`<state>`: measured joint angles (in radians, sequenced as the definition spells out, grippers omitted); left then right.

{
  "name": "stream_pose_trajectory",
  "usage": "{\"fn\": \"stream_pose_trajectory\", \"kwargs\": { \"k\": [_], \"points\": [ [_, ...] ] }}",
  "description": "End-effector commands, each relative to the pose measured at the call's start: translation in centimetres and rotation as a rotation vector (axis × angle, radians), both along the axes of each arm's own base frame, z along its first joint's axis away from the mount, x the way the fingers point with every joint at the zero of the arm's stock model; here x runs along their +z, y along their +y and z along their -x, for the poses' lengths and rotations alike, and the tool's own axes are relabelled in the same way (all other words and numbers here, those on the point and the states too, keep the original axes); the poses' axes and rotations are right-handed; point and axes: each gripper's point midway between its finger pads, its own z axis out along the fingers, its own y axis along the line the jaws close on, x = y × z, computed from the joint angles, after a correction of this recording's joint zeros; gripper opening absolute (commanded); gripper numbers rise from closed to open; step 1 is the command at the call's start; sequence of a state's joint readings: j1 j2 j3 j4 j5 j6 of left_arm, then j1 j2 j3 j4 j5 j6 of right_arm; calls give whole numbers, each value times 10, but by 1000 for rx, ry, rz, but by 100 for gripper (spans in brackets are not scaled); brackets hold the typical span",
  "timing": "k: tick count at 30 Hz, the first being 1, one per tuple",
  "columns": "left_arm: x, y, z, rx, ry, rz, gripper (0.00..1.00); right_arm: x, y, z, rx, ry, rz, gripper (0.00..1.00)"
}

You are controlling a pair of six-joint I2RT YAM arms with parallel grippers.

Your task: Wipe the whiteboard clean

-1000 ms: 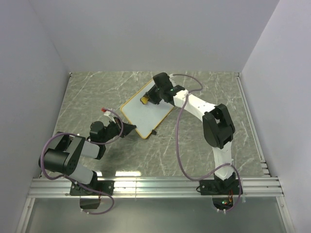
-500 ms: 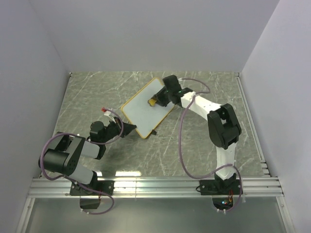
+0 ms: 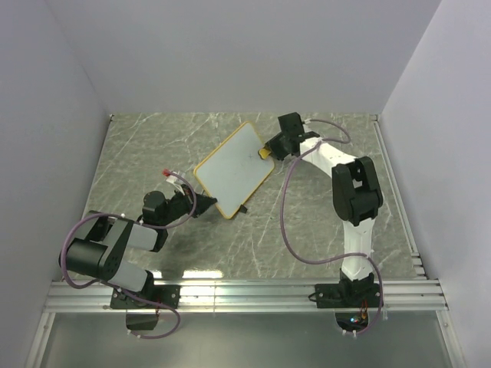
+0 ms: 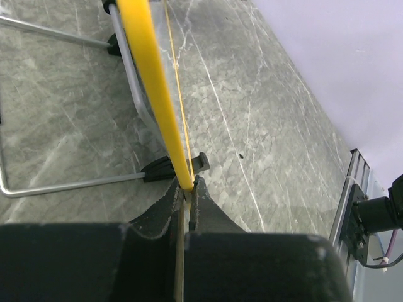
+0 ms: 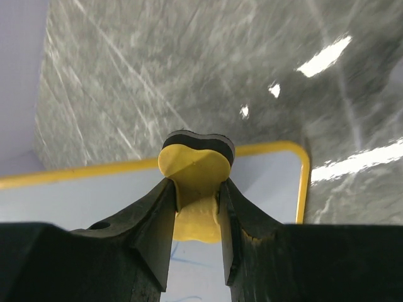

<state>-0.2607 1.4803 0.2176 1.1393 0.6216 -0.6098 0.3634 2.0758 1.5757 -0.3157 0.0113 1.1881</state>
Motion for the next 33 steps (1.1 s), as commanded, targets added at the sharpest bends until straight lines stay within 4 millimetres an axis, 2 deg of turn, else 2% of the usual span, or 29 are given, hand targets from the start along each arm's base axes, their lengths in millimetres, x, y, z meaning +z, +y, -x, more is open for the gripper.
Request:
{"fn": "stream_pose_trajectory", "kwargs": {
  "k": [1, 4, 5, 7, 12, 16, 21, 25, 26, 28, 29, 30, 32, 33],
  "points": [
    [0, -10, 11, -90, -44, -35, 0, 14, 40, 20, 63, -29, -40, 0],
    [-2, -11, 12, -93, -40, -35, 0, 13, 58, 38, 85, -18, -58, 0],
    [-2, -11, 11, -92, -41, -35, 0, 20, 77, 49, 118, -23, -97, 0],
    [-3, -11, 12, -93, -39, -34, 0, 20, 92, 62, 139, -13, -115, 0],
    [-5, -13, 13, -98, -36, -32, 0, 32, 144, 99, 244, -2, -169, 0],
    [-5, -14, 13, -101, -38, -33, 0, 34, 162, 120, 288, 10, -189, 0],
    [-5, -14, 13, -102, -39, -34, 0, 31, 159, 130, 294, 23, -178, 0],
    [-5, -14, 14, -101, -39, -35, 0, 25, 138, 107, 246, 6, -144, 0],
    [-5, -14, 14, -101, -39, -36, 0, 20, 127, 94, 214, 4, -129, 0],
    [-6, -15, 15, -105, -33, -44, 0, 24, 117, 74, 194, -19, -107, 0],
    [-5, -15, 15, -108, -37, -43, 0, 15, 109, 63, 172, -14, -86, 0],
    [-5, -15, 15, -107, -38, -46, 0, 24, 98, 46, 147, -32, -82, 0],
    [-4, -16, 17, -112, -35, -46, 0, 17, 84, 29, 127, -27, -60, 0],
    [-3, -16, 16, -109, -39, -48, 0, 24, 72, 11, 93, -55, -53, 0]
  ]
}}
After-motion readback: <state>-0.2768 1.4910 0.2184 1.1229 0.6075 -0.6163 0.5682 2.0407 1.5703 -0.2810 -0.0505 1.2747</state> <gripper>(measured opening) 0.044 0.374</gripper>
